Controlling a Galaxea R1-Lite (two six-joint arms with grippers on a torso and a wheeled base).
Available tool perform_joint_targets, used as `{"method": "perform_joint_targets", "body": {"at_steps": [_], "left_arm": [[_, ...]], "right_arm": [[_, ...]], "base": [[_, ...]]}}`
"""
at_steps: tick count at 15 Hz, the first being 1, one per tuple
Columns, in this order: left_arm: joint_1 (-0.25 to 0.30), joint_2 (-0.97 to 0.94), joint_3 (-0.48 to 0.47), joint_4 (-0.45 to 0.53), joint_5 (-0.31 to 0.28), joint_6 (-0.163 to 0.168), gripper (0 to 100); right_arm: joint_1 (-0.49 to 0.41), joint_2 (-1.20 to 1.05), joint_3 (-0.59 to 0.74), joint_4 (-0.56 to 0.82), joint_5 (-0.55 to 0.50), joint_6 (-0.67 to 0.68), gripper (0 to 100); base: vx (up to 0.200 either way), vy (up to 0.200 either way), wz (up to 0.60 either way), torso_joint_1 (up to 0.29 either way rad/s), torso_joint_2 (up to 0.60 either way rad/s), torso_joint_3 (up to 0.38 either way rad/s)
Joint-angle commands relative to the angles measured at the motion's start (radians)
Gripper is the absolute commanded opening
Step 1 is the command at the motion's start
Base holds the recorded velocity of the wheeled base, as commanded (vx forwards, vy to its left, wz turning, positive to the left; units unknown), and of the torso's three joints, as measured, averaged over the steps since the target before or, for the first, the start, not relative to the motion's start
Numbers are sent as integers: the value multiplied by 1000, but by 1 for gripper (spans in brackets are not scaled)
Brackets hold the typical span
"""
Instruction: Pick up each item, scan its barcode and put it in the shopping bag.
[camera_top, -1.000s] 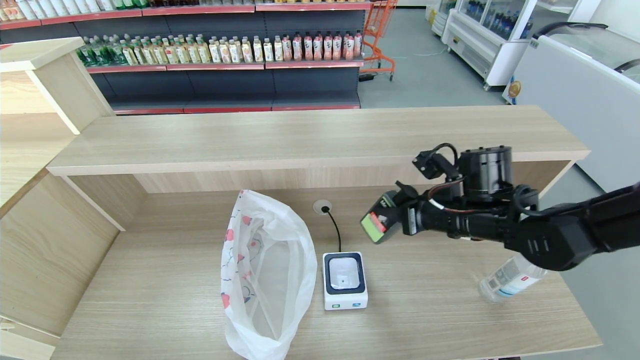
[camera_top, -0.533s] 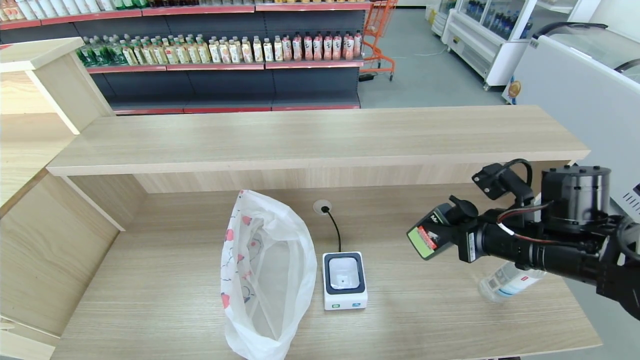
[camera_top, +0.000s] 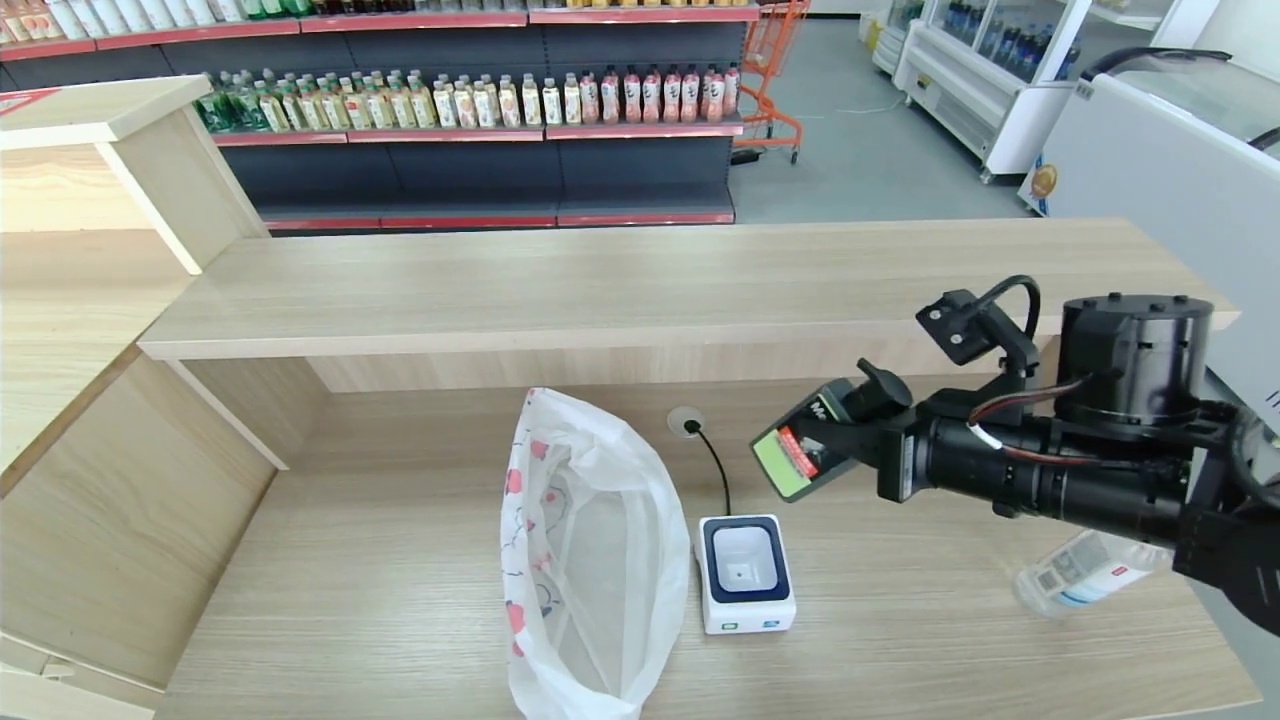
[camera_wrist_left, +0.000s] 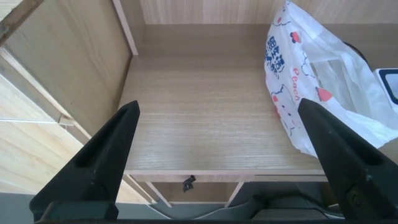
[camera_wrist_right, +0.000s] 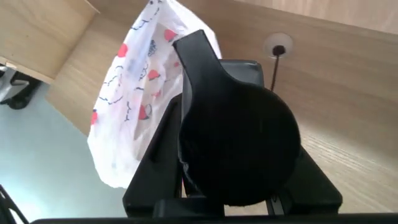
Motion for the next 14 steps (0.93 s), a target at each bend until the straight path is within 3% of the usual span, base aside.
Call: {"method": "perform_joint_targets", "body": {"at_steps": [1, 9, 12, 14], "left_arm": [[0, 0, 0, 0, 0, 1, 100], [0, 0, 0, 0, 0, 1, 100], [0, 0, 0, 0, 0, 1, 100], [0, 0, 0, 0, 0, 1, 100]], "right_arm": [[44, 83, -46, 0, -1, 9, 0], [99, 310, -167, -9, 47, 31, 0], [127, 401, -188, -46, 43, -49, 0], [127, 522, -191, -145, 45, -166, 0]], "base": [[0, 0, 0, 0, 0, 0], [0, 0, 0, 0, 0, 0], [0, 0, 0, 0, 0, 0], [0, 0, 0, 0, 0, 0]]}}
